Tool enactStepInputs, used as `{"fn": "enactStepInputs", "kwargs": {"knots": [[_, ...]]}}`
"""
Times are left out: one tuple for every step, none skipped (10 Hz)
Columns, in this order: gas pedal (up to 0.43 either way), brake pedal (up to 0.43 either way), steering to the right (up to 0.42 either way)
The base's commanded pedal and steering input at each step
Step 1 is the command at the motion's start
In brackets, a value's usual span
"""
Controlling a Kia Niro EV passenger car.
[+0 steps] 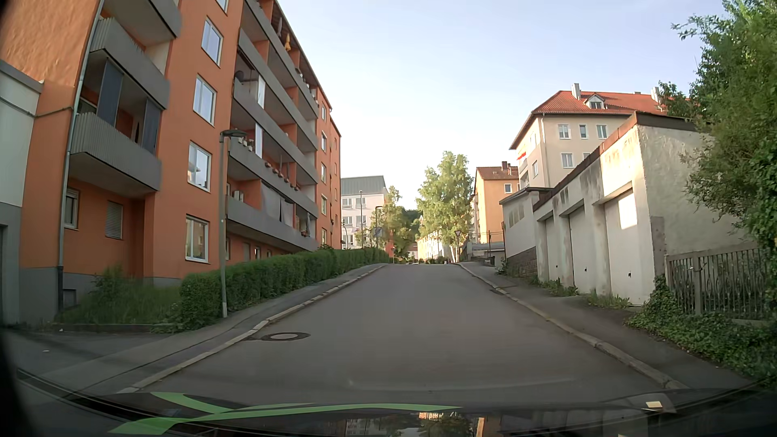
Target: Follow the waypoints while adhering to traffic rules and regulations
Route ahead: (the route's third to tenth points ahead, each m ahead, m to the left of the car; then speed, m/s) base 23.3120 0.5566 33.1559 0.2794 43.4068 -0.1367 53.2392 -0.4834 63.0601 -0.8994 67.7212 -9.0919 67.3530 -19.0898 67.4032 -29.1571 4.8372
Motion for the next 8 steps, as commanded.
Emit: {"fn": "enactStepInputs", "kwargs": {"knots": [[0.220, 0.000, 0.043], [0.220, 0.000, 0.042], [0.220, 0.000, 0.040], [0.220, 0.000, 0.039], [0.220, 0.000, 0.038], [0.220, 0.000, 0.029], [0.220, 0.000, 0.021], [0.220, 0.000, 0.018]]}}
